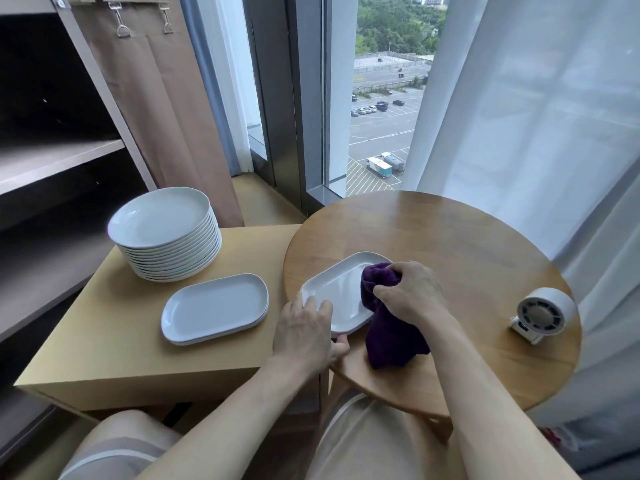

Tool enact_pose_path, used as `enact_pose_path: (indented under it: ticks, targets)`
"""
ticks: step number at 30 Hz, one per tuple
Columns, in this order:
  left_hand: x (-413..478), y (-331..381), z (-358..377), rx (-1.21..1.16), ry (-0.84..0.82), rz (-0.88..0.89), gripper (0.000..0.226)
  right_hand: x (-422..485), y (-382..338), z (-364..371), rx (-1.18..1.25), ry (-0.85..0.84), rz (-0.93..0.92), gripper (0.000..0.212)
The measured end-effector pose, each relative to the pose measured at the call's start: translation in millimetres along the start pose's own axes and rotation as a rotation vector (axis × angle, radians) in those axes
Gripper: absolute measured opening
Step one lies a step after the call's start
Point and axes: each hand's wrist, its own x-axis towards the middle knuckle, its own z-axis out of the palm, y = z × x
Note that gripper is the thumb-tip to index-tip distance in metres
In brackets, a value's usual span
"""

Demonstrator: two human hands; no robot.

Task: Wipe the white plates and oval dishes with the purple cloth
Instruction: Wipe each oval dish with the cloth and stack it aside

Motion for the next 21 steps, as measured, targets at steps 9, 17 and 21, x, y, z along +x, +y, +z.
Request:
enact_pose_path:
  ticks: [9, 17, 21]
  targets:
    - [-8.7, -4.5, -9.5, -0.058, 0.023, 0.117, 0.030, 1.3, 0.6, -5.2, 0.077, 0.111, -0.013, 0.010]
    - [0.5, -10.2, -45.2, -0.326, 0.203, 0.098, 0.031, -2.1, -5.9, -12.8, 0.266, 0.399, 0.003, 0.022]
    - [8.4, -14.8, -53.5, -0.599, 0.156, 0.075, 0.029, -1.6, -5.9, -13.9, 0.334, 0.470, 0.004, 0.027]
